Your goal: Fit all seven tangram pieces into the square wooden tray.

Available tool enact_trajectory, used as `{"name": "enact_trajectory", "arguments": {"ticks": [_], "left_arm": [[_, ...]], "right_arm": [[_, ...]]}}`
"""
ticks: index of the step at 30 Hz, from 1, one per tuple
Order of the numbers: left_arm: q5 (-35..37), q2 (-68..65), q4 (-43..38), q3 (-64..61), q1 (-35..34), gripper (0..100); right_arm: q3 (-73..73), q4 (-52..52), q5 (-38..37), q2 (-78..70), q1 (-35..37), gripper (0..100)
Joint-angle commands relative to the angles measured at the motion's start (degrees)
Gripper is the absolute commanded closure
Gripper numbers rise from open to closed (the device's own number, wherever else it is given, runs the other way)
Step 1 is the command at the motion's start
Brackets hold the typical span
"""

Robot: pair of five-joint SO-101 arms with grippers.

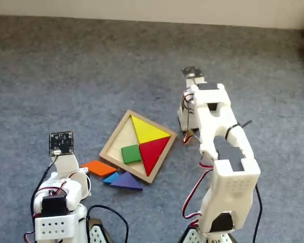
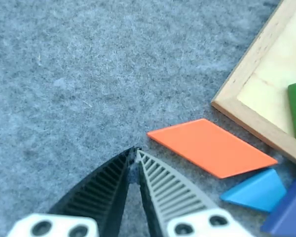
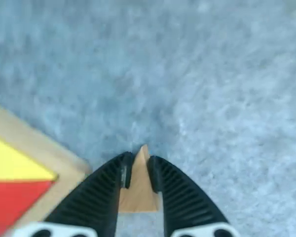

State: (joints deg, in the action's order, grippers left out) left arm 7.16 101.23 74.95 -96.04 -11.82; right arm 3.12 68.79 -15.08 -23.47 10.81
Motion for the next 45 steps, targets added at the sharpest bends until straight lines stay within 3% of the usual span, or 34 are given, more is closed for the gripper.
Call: {"name": "enact_trajectory", "arguments": {"ticks": [1,9,16,25,45], "left_arm": [[-0.53,3.03,0.26,-1.1,0.57,99],[-0.53,3.03,0.26,-1.1,0.57,99],[-0.53,3.03,0.26,-1.1,0.57,99],[-0.53,3.03,0.26,-1.1,0.57,99],[-0.53,3.03,0.26,-1.1,0.57,99]], "right_arm": [[-1.89,4.35,-7.21,0.22,-1.27,99.3],[-1.1,10.07,-16.97,11.12,-1.54,99.3],[8.31,10.86,-16.79,25.19,-0.31,99.4],[14.64,9.71,-17.32,27.56,0.22,99.4],[13.41,9.63,-19.96,27.47,24.66,99.4]]}}
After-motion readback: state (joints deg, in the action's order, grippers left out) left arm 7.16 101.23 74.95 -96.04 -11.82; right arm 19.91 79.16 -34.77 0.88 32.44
